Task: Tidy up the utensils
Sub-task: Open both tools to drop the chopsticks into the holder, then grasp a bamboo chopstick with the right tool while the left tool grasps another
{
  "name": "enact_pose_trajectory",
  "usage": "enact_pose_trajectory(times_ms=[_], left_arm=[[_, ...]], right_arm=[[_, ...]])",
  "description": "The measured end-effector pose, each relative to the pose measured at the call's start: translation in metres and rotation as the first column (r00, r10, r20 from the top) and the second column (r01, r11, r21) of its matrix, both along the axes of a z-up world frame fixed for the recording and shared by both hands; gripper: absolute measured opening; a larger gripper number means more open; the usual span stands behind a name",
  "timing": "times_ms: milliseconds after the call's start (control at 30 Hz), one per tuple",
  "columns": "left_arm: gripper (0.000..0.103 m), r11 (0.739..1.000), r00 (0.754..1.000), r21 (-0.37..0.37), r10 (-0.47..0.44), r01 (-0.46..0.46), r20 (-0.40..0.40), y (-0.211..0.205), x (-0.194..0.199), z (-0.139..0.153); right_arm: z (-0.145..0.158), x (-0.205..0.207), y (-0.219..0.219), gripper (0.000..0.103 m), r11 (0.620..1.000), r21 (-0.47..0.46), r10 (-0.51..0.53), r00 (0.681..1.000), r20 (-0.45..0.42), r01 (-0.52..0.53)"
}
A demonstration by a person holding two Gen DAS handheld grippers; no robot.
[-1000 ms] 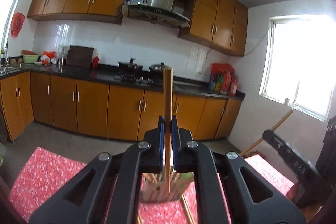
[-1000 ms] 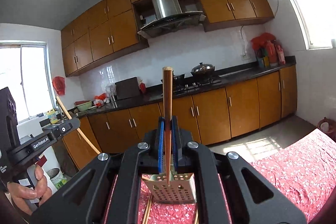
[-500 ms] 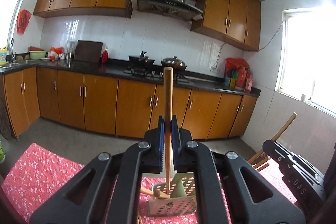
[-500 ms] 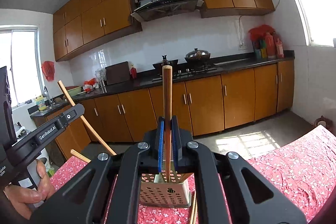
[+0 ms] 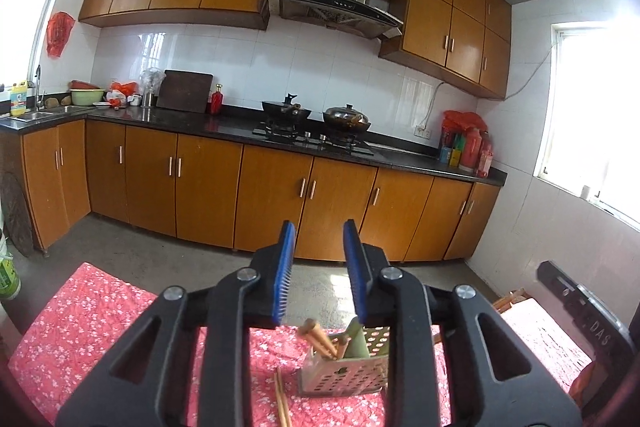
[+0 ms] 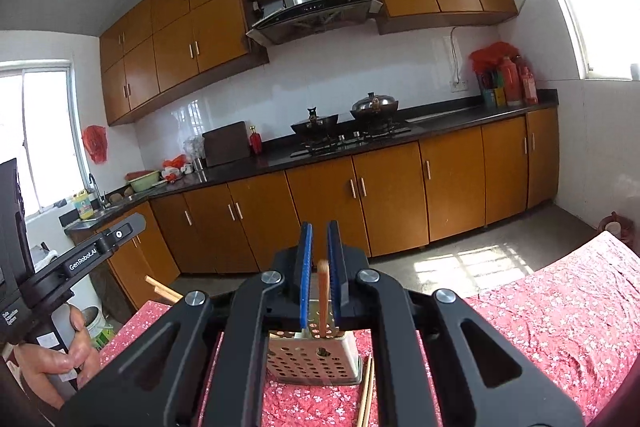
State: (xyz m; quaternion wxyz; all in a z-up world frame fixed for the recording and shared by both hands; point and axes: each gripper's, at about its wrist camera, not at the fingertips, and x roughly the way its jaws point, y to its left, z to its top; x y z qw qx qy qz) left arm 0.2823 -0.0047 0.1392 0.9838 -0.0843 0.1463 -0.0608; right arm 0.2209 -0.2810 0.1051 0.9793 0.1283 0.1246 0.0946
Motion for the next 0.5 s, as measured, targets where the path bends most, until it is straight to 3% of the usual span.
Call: enact_pose_trajectory(times_ms=[67, 167, 300, 367, 500], left_arm=[[0.033, 1.000, 1.000, 0.016, 0.012, -0.012, -0.019, 0.010, -0.017, -0.002], [0.040, 0.998, 0.996, 0.061, 0.039, -0.034, -0.079, 0.025, -0.042, -0.020], [0.044, 0.989, 0.972, 0.137, 0.088, -0.059, -0.217, 0.046, -0.060, -0.076], [0.044, 0.987, 0.949, 0.150, 0.104, -0.061, -0.298, 0.054, -0.060, -0.110], [0.044, 0.988, 0.893, 0.149, 0.109, -0.047, -0.437, 0.063, -0.057, -0.169]], right_arm=[[0.001, -0.017, -0.010, 0.021, 1.000, -0.005, -0.017, 1.000, 0.006, 0.017], [-0.011, -0.038, -0.024, 0.023, 0.998, -0.024, -0.051, 0.998, -0.025, 0.051], [-0.056, -0.043, -0.038, 0.023, 0.995, -0.046, -0.090, 0.979, -0.183, 0.083], [-0.087, -0.039, -0.041, 0.023, 0.995, -0.042, -0.093, 0.956, -0.278, 0.085], [-0.153, -0.025, -0.032, 0.023, 0.999, -0.008, -0.032, 0.877, -0.480, 0.032]])
